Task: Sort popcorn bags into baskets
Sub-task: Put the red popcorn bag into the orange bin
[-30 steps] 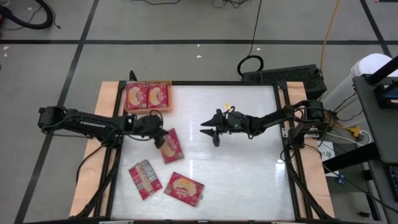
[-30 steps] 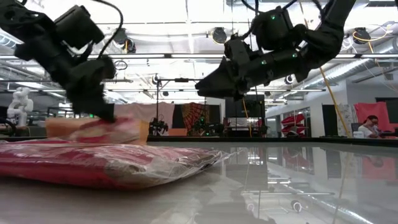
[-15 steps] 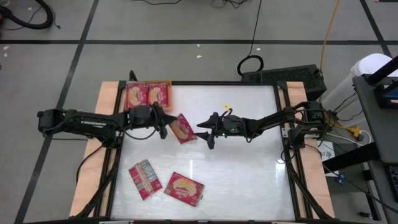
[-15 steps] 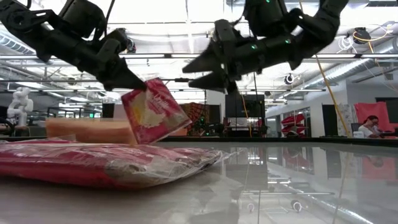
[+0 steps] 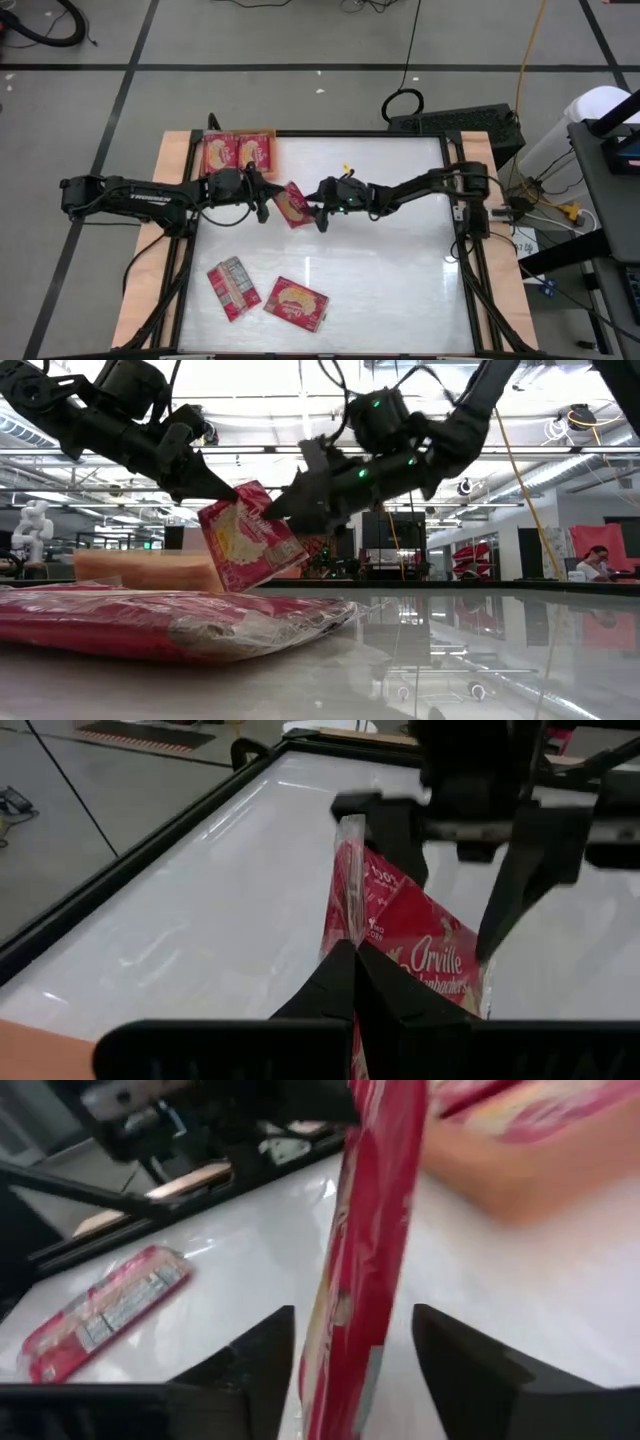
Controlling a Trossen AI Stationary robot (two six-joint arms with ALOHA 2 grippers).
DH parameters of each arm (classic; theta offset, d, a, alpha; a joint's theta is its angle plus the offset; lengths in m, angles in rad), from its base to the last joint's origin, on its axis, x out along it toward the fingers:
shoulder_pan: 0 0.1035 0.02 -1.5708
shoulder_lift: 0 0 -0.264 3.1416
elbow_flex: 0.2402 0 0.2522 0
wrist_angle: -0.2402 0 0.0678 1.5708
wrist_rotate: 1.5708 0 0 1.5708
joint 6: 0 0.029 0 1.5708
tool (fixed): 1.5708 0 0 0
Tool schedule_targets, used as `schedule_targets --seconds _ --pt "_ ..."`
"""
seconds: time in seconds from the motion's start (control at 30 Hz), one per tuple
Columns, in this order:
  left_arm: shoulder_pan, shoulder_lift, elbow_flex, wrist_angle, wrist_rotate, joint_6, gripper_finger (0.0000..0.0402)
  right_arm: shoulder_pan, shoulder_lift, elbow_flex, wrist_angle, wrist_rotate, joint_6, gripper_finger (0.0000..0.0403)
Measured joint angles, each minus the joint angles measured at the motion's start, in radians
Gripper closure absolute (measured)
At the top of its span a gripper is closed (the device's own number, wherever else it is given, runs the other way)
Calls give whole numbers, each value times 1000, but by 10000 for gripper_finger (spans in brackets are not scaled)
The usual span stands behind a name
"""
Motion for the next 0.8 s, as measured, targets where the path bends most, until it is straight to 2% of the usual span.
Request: schedule_targets --seconds 0.07,0.17,0.27,0.3,0.4,0.53,0.7,0.8 --pt "3 0 0 1 0 5 400 -6 33 20 11 -43 -4 236" --pt "6 0 0 14 -1 2 391 -15 48 30 21 -85 -11 301" --pt "5 0 0 51 -2 7 366 -31 43 31 5 -98 -47 374" --pt "5 0 0 70 -11 6 353 -38 38 31 -8 -99 -56 386" --pt "6 -18 2 105 -71 4 307 -63 3 30 -58 -137 -76 385" --pt "19 -70 2 72 -168 -53 247 -96 -56 0 -104 -158 -107 389" --pt "49 -111 2 33 -173 -142 195 -125 -95 -78 76 -119 -84 394" --pt "60 -112 2 38 -120 -150 179 -128 -80 -108 197 -116 -50 391"
